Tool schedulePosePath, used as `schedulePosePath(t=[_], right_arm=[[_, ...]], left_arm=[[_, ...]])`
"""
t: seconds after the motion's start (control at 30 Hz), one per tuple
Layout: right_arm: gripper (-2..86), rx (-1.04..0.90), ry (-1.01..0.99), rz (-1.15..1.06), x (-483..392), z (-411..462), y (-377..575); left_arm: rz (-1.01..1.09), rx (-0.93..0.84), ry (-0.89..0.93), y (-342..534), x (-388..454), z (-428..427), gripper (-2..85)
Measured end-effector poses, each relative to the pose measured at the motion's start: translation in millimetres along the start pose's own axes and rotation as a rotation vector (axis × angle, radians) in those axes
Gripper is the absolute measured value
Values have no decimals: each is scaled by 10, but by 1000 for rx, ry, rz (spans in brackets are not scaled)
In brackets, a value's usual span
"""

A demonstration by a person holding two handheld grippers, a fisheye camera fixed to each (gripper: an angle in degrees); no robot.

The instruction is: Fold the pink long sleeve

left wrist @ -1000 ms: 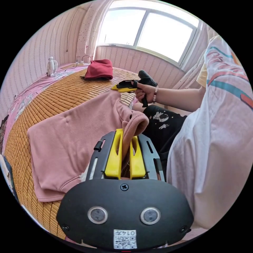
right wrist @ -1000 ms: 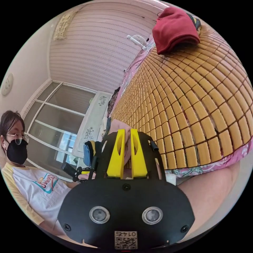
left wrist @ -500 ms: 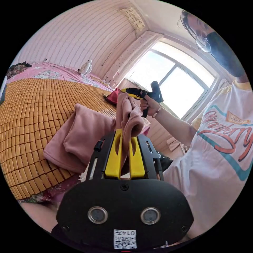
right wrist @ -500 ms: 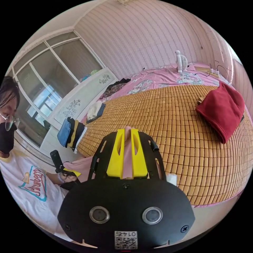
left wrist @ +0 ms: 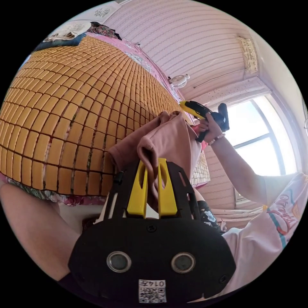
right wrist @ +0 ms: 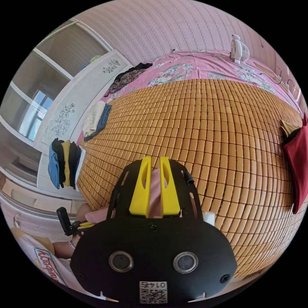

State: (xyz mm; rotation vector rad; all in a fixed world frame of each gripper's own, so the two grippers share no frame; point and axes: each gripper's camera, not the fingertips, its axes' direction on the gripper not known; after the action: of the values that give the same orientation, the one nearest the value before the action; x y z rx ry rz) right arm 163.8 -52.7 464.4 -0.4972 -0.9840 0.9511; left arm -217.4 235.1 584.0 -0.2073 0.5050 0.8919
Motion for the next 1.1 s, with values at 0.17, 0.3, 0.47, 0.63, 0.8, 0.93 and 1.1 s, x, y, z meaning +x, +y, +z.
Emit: schedulePosePath(t=[0.17, 0.3, 0.47, 0.63, 0.8, 0.93, 1.1], right_arm=[[23, 84, 39, -205, -380, -325, 196], [11, -90, 68, -336, -690, 22, 202], [1, -277, 221, -328, -783, 890, -158], [-1, -297, 264, -321, -834, 1180, -345], [7, -269, 212, -293, -843, 1100, -509], [65, -72, 79, -391, -827, 543, -554], [171, -148, 91, -387, -502, 584, -813]], left_arm=[[-47, -26, 5, -89, -161, 21, 48], [-79, -29, 25, -119, -225, -14, 59], [-123, -5, -3, -110, -279, -120, 59], [-158, -18, -94, -47, -298, -145, 36], [-145, -20, -148, -37, -163, -183, 47], [-87, 43, -223, 45, 42, -407, 63], [6, 92, -349, 71, 219, -383, 104]])
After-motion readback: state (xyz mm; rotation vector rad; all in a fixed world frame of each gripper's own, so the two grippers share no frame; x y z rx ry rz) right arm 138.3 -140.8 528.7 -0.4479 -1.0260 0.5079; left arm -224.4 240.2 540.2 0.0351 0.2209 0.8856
